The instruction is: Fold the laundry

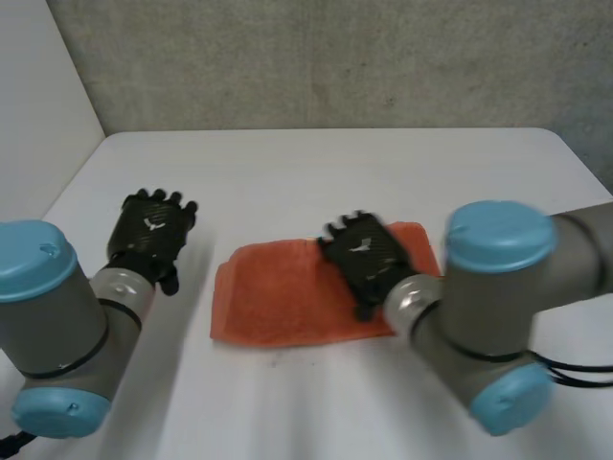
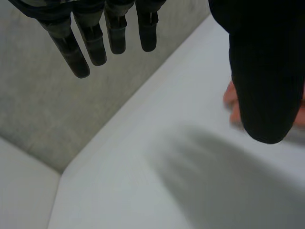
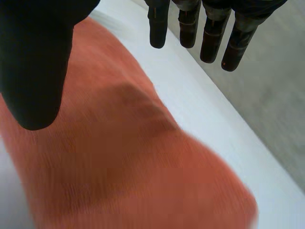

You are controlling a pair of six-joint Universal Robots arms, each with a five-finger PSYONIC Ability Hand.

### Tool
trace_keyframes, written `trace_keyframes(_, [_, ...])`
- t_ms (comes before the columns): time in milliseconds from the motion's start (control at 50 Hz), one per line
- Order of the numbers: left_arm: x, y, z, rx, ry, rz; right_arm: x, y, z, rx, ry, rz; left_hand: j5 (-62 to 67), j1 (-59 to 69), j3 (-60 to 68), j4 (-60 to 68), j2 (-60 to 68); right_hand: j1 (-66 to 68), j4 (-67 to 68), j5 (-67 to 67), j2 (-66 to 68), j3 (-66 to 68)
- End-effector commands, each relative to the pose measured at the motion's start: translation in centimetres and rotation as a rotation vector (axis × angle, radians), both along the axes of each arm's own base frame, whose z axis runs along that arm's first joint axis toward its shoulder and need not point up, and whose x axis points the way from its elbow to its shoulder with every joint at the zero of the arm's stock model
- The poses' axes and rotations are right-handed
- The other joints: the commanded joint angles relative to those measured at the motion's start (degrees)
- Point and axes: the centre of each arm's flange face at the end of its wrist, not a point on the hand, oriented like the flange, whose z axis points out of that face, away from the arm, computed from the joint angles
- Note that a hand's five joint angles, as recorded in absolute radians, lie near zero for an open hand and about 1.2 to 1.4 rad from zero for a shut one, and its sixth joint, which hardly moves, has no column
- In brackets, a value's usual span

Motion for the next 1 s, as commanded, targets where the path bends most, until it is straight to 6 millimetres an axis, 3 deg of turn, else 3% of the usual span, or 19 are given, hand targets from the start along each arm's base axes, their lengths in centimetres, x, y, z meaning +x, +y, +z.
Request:
trace_keyframes(20, [-4.7,3.1,1.6,-0.029,0.086,-0.191,-6.3,-1.2,-1.8,0.187,-0.065,-0.171,-1.0,-2.4,-1.6,-1.1,-1.0,-1.3,-2.8,-3.1,-2.2,-1.7])
trace_keyframes(120, [-6.4,3.5,1.0,-0.011,0.100,-0.253,-10.4,-3.5,-3.5,0.200,-0.065,-0.302,-0.8,-2.2,-1.5,-0.9,-0.9,26.1,24.6,24.2,25.2,25.6])
trace_keyframes(180, [-7.1,3.9,0.6,-0.002,0.094,-0.270,-11.9,-5.1,-3.5,0.148,-0.053,-0.344,-0.3,-1.7,-1.0,-0.4,-0.3,68.2,66.6,66.3,67.3,67.7])
trace_keyframes(260, [-7.0,4.1,0.3,0.005,0.090,-0.267,-12.3,-6.7,-2.4,0.042,-0.031,-0.356,-0.1,-1.6,-0.8,-0.3,-0.2,68.3,66.8,66.5,67.4,67.9])
trace_keyframes(340, [-6.2,4.0,0.2,0.012,0.083,-0.216,-9.3,-6.9,0.3,-0.074,-0.063,-0.274,-0.1,-1.6,-0.8,-0.3,-0.2,68.3,66.8,66.5,67.4,67.9])
trace_keyframes(360, [-5.9,3.8,0.3,0.010,0.081,-0.194,-7.0,-5.9,1.4,-0.105,-0.089,-0.208,-0.1,-1.6,-0.8,-0.3,-0.2,68.3,66.8,66.5,67.4,67.9])
trace_keyframes(420, [-4.1,3.0,0.6,0.000,0.079,-0.087,-3.7,-4.1,2.8,-0.133,-0.131,-0.111,-0.3,-1.7,-1.0,-0.4,-0.3,68.3,66.8,66.5,67.4,67.9])
trace_keyframes(440, [-3.6,2.7,0.7,-0.002,0.077,-0.060,-1.8,-2.5,3.6,-0.138,-0.159,-0.048,-0.3,-1.7,-1.0,-0.4,-0.3,68.3,66.8,66.5,67.4,67.9])
trace_keyframes(480, [-2.3,2.2,0.6,0.002,0.071,0.002,-0.1,-0.9,3.8,-0.130,-0.177,0.017,-0.6,-2.1,-1.3,-0.8,-0.7,68.3,66.8,66.5,67.4,67.9])
trace_keyframes(520, [-1.4,1.9,0.3,0.011,0.064,0.039,2.4,1.7,3.0,-0.104,-0.192,0.122,-0.8,-2.2,-1.5,-0.9,-0.8,68.3,66.8,66.5,67.4,67.9])
trace_keyframes(640, [-0.2,1.7,0.0,0.027,0.057,0.070,6.0,6.6,-0.3,-0.021,-0.153,0.290,-1.0,-2.4,-1.6,-1.1,-1.0,68.3,66.8,66.5,67.4,67.9])
trace_keyframes(720, [-0.4,2.1,-0.1,0.035,0.063,0.052,6.1,7.3,-2.6,0.046,-0.097,0.292,-1.0,-2.4,-1.6,-1.1,-1.0,68.3,66.8,66.5,67.4,67.9])
trace_keyframes(740, [-0.4,2.1,-0.1,0.035,0.063,0.052,6.0,7.2,-2.8,0.056,-0.090,0.288,-1.0,-2.4,-1.6,-1.1,-1.0,58.7,57.2,56.9,57.8,58.3])
trace_keyframes(760, [-0.5,2.2,-0.1,0.037,0.068,0.047,6.0,7.2,-2.8,0.056,-0.090,0.288,-1.0,-2.4,-1.6,-1.1,-1.0,58.6,57.1,56.8,57.7,58.2])
trace_keyframes(800, [-0.8,2.3,0.1,0.034,0.079,0.034,5.7,7.0,-2.4,0.066,-0.089,0.274,-1.0,-2.4,-1.6,-1.1,-1.0,3.7,2.2,1.9,2.8,3.3])
trace_keyframes(820, [-1.3,2.5,0.3,0.029,0.093,0.018,5.2,6.0,-1.6,0.053,-0.105,0.240,-0.6,-2.1,-1.3,-0.8,-0.7,-1.7,-3.2,-3.5,-2.6,-2.1])
trace_keyframes(900, [-2.2,2.6,1.0,0.014,0.131,-0.011,2.8,1.7,0.6,0.043,-0.180,0.078,-0.4,-1.9,-1.1,-0.6,-0.5,-1.7,-3.2,-3.5,-2.6,-2.1])
trace_keyframes(920, [-3.3,2.6,2.1,-0.004,0.178,-0.049,1.6,-0.1,1.3,0.058,-0.226,0.002,-0.1,-1.6,-0.8,-0.3,-0.2,-1.7,-3.2,-3.5,-2.6,-2.1])
trace_keyframes(1000, [-4.9,3.1,2.9,-0.014,0.231,-0.116,0.0,-2.6,1.7,0.114,-0.310,-0.102,0.2,-1.2,-0.5,0.1,0.2,-1.7,-3.2,-3.5,-2.6,-2.1])
